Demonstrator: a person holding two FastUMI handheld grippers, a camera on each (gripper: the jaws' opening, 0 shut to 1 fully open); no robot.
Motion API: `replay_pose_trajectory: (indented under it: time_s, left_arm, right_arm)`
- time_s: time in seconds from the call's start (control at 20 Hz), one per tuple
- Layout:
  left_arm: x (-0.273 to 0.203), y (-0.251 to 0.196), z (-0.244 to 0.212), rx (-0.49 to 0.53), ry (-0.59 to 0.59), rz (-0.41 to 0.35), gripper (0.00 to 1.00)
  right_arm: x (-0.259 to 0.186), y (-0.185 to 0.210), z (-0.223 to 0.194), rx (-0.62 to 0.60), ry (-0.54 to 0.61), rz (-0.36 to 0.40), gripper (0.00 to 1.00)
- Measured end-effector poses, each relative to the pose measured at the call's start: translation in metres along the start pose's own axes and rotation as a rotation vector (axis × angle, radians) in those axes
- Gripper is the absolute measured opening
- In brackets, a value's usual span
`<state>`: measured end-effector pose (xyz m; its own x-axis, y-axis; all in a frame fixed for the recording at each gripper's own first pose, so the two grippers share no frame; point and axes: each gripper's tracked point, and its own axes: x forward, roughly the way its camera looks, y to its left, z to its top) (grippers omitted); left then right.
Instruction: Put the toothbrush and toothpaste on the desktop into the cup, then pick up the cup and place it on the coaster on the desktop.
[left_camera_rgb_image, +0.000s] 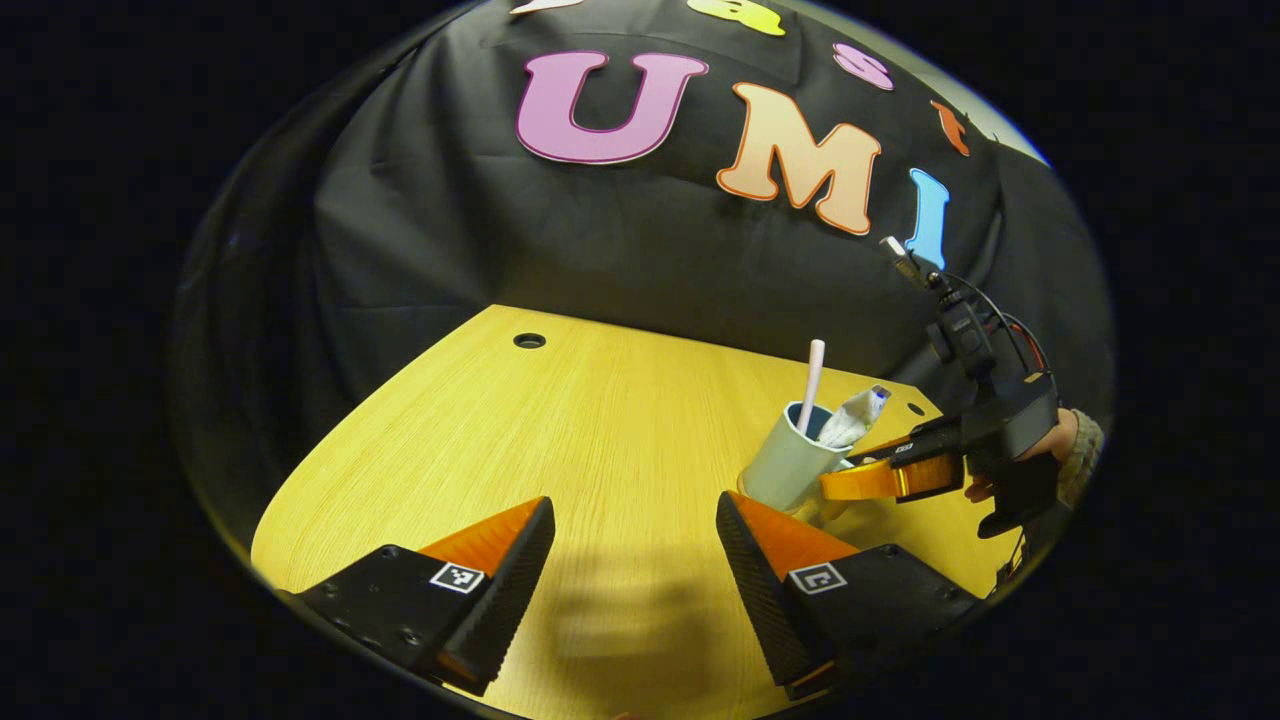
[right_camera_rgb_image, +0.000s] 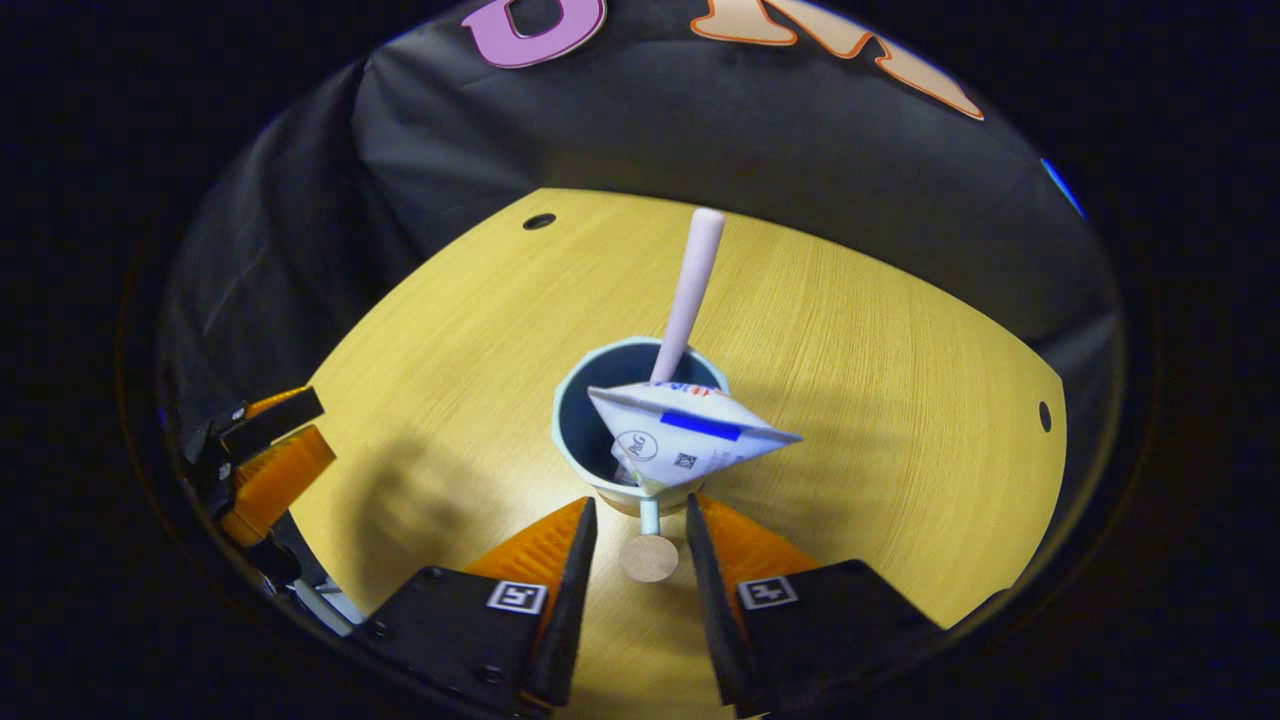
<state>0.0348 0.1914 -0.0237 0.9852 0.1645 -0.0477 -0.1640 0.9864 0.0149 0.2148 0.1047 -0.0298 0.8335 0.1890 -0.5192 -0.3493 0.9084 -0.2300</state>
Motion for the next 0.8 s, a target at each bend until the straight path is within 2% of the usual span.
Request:
replay_pose_trajectory:
  time_s: [0.15,0.2,0.3,0.4,0.5,0.55,0.6,0.65,0.7,0.8]
  left_arm:
    - [-0.002,-0.013,0.005,0.015,-0.01,-0.015,0.94]
    - [-0.003,-0.019,0.007,0.019,-0.013,-0.022,0.94]
    - [-0.005,-0.03,0.008,0.023,-0.013,-0.031,0.94]
    - [-0.008,-0.043,0.01,0.022,-0.014,-0.042,0.94]
    - [-0.012,-0.058,0.01,0.018,-0.011,-0.051,0.94]
    - [-0.015,-0.065,0.01,0.016,-0.01,-0.053,0.94]
    - [-0.017,-0.072,0.009,0.015,-0.008,-0.056,0.94]
    - [-0.019,-0.08,0.008,0.014,-0.005,-0.059,0.94]
    - [-0.022,-0.086,0.007,0.014,-0.004,-0.06,0.94]
    - [-0.026,-0.096,0.004,0.009,0.002,-0.064,0.94]
  right_arm:
    - [-0.046,-0.002,0.01,0.031,-0.082,0.021,0.82]
    - [-0.063,-0.005,0.012,0.045,-0.112,0.019,0.94]
    - [-0.089,-0.016,0.01,0.081,-0.166,0.009,0.99]
    - [-0.112,-0.032,0.001,0.12,-0.202,-0.029,0.95]
    - [-0.134,-0.044,-0.008,0.166,-0.242,-0.049,0.99]
    - [-0.141,-0.051,-0.015,0.185,-0.256,-0.064,0.96]
    - [-0.149,-0.061,-0.023,0.202,-0.268,-0.091,0.99]
    - [-0.155,-0.067,-0.032,0.219,-0.275,-0.104,0.95]
    - [-0.159,-0.071,-0.04,0.236,-0.281,-0.109,0.99]
    - [-0.163,-0.079,-0.059,0.265,-0.281,-0.123,0.99]
